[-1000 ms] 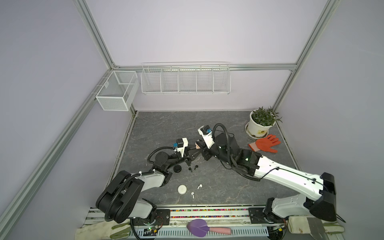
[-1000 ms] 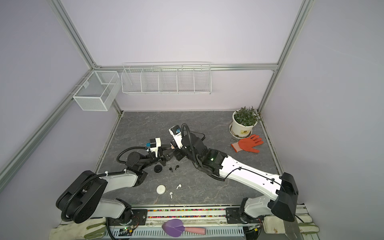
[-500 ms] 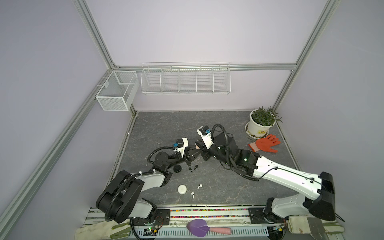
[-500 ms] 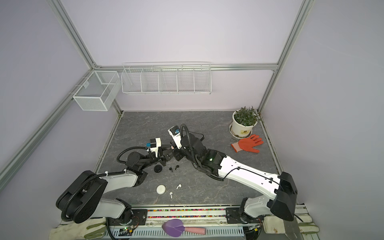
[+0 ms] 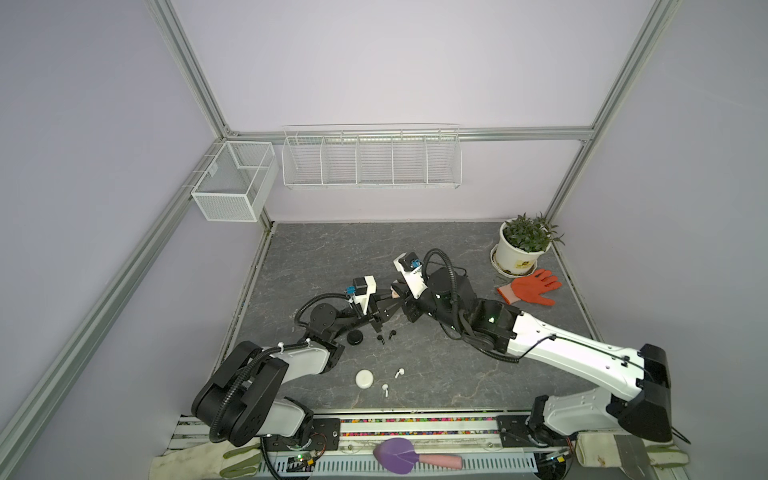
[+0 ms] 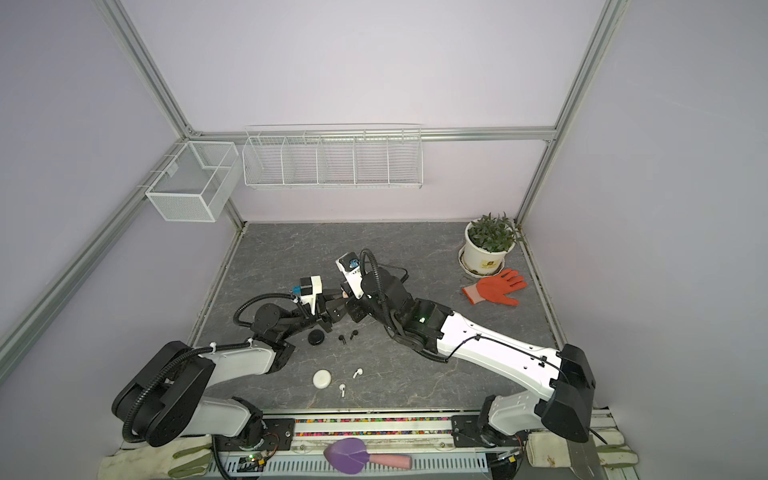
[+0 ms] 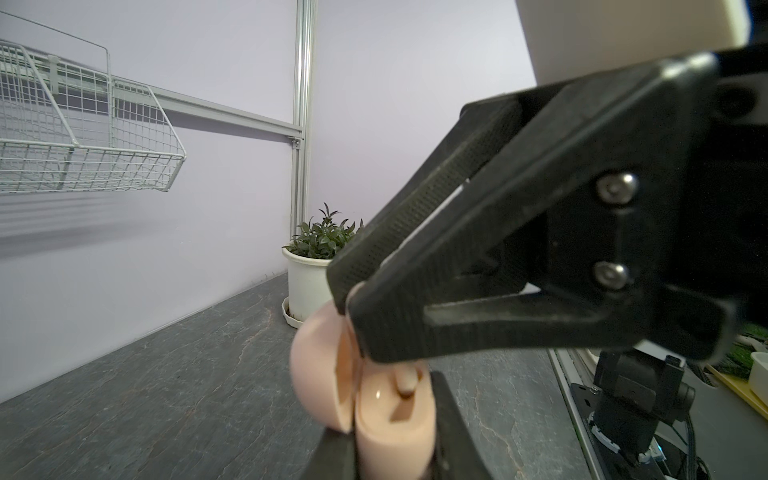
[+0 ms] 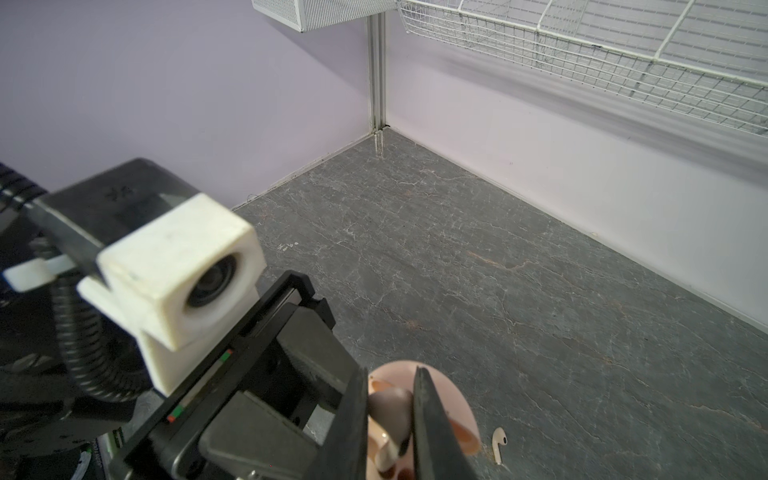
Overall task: Insert the wireless bluetooth earbuds into the charging case
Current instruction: 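Push the earbud down into the case cavity with the right gripper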
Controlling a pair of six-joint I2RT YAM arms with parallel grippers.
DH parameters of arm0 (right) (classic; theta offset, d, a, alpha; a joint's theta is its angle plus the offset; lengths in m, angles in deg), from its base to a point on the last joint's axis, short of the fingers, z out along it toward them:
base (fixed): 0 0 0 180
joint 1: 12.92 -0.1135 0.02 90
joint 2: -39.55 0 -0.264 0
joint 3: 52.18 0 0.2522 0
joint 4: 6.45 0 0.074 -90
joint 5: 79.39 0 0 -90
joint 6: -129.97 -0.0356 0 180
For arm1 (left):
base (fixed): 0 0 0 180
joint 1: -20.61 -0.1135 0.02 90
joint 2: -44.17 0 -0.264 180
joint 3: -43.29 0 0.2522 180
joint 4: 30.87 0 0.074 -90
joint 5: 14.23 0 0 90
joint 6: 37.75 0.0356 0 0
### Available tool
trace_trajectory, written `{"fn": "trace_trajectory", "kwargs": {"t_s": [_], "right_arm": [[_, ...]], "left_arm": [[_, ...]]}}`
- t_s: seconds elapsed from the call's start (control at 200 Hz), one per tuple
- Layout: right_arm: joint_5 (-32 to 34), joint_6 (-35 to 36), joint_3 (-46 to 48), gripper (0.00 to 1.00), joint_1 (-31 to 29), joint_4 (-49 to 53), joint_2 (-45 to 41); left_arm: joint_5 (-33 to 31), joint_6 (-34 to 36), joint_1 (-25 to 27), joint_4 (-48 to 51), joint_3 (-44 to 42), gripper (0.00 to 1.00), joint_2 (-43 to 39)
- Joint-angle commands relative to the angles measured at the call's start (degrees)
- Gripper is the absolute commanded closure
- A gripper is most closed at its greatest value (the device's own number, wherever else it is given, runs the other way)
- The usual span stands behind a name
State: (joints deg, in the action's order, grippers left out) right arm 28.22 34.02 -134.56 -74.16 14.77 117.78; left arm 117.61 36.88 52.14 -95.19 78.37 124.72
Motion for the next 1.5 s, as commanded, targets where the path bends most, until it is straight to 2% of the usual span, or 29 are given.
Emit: {"fn": "trace_trajectory", "kwargs": {"t_s": [0.0, 0.25, 0.905, 1.494], "right_arm": [[0.2, 0.5, 0.9, 0.90, -0.6, 1.8, -1.6], [0.1, 0.6, 1.1, 0.89, -0.7, 1.8, -1.3], [-1.0, 0.5, 0.9, 0.80, -0.7, 2.4, 0.4], [-1.4, 1.0, -1.8, 0.65, -0.7, 4.6, 0.2]], "left_arm": [[-0.8, 0.3, 0.1, -2.8, -0.1, 1.00, -0.8], [-0.7, 0.2, 0.0, -2.8, -0.1, 1.00, -0.8], [-0.8, 0.3, 0.0, -2.8, -0.2, 1.00, -1.0], [-0.5, 0.6, 0.0, -2.5, -0.2, 1.00, -1.1]]}}
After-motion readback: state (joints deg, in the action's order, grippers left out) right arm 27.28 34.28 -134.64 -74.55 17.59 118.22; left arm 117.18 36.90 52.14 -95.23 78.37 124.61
